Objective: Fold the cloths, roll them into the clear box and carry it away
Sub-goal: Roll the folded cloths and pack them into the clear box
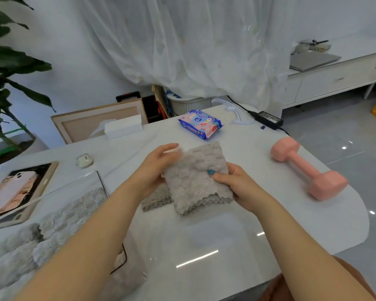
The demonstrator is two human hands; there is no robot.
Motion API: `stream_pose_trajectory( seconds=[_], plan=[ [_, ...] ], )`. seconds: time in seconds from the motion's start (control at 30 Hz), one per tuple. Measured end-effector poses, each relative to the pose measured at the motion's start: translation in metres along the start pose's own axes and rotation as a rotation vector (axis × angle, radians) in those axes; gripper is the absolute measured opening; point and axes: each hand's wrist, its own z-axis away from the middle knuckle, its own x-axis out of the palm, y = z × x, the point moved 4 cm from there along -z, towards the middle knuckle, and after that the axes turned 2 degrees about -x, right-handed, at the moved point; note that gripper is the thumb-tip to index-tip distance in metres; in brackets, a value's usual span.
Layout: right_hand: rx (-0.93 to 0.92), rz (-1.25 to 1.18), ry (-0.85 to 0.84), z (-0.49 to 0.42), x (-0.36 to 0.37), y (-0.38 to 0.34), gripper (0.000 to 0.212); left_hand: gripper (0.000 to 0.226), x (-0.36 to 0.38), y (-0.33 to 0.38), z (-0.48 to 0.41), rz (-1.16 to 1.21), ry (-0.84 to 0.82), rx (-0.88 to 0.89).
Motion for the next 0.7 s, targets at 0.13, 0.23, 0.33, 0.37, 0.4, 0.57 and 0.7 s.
stream_pose_trajectory(
  seconds=[0.13, 0.23, 0.33, 0.37, 0.4, 0.57, 0.7],
  plan=[
    [0.025, -0.174, -0.017, 0.012, 0.004, -0.004, 0.030, 0.056, 0.010, -0.016, 0.024, 0.220, -0.269, -0.274],
    [0.028, -0.161, -0.029, 0.022, 0.010, -0.006, 0.034, 0.052, 0.020, -0.019, 0.038, 0.211, -0.275, -0.232],
    [0.072, -0.194, -0.082, 0.029, 0.025, -0.006, 0.055, 0.060, 0.001, -0.007, 0.047, 0.404, -0.131, -0.103],
    [0.078, -0.216, -0.099, 0.029, 0.032, -0.006, 0.070, 0.059, -0.007, -0.003, 0.052, 0.467, -0.110, -0.072],
    [0.085, -0.235, -0.113, 0.028, 0.038, -0.006, 0.078, 0.057, -0.015, 0.001, 0.057, 0.510, -0.121, -0.054],
    [0.045, -0.171, -0.295, 0.017, 0.123, -0.032, 0.049, 0.045, -0.075, 0.006, 0.110, 0.288, -0.134, -0.038],
    [0.114, -0.119, -0.445, 0.005, 0.187, -0.041, 0.044, 0.034, -0.147, -0.002, 0.147, 0.280, -0.002, 0.114]
  ],
)
